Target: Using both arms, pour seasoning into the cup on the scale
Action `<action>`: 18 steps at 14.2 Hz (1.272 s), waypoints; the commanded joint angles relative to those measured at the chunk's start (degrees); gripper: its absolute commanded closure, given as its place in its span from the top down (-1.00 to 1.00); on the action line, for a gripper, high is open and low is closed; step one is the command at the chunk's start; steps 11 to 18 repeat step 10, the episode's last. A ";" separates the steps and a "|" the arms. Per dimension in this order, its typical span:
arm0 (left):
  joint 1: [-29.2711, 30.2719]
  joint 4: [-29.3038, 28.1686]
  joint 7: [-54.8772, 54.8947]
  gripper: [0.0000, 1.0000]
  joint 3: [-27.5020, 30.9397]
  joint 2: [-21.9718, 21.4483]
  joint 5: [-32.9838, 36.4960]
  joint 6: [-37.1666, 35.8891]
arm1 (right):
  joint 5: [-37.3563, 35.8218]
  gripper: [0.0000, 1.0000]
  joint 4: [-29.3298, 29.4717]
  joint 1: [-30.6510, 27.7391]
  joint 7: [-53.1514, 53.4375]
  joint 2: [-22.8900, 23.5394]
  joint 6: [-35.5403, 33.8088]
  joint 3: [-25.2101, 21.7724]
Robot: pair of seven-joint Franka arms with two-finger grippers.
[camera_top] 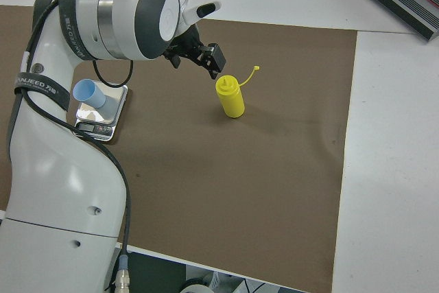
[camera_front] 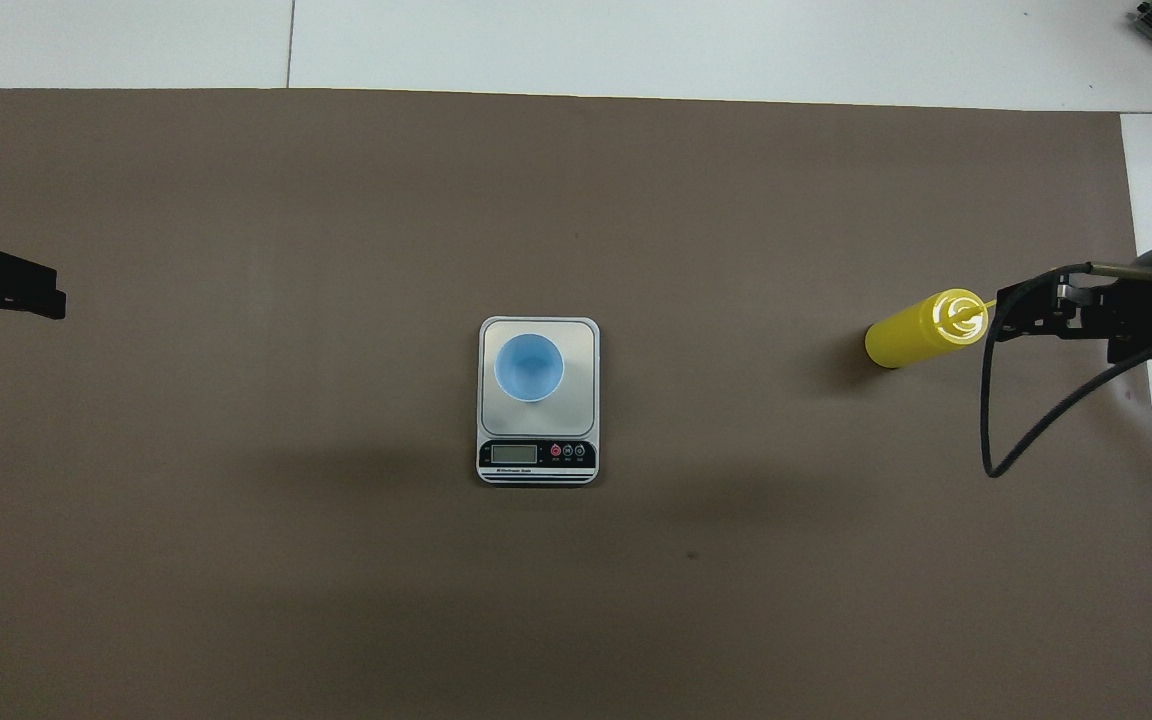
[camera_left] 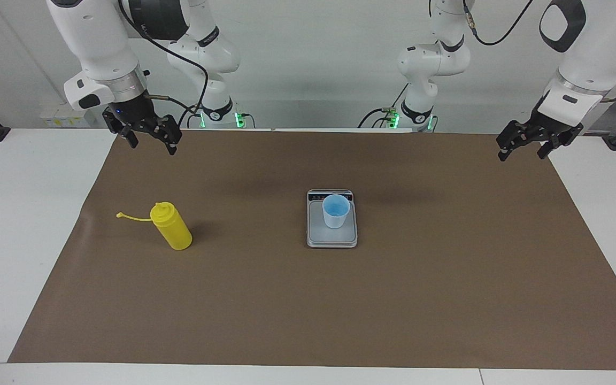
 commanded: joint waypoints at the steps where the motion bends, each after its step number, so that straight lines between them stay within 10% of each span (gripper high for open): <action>1: 0.23 -1.35 0.29 1.00 0.19 -1.40 -0.73 -0.17 | 0.63 1.00 -3.26 -1.12 -2.87 -2.00 3.56 0.14; 18: 0.23 -1.35 0.29 1.00 0.19 -1.40 -0.73 -0.17 | 0.72 1.00 -3.70 -1.30 -3.14 -2.18 3.57 0.14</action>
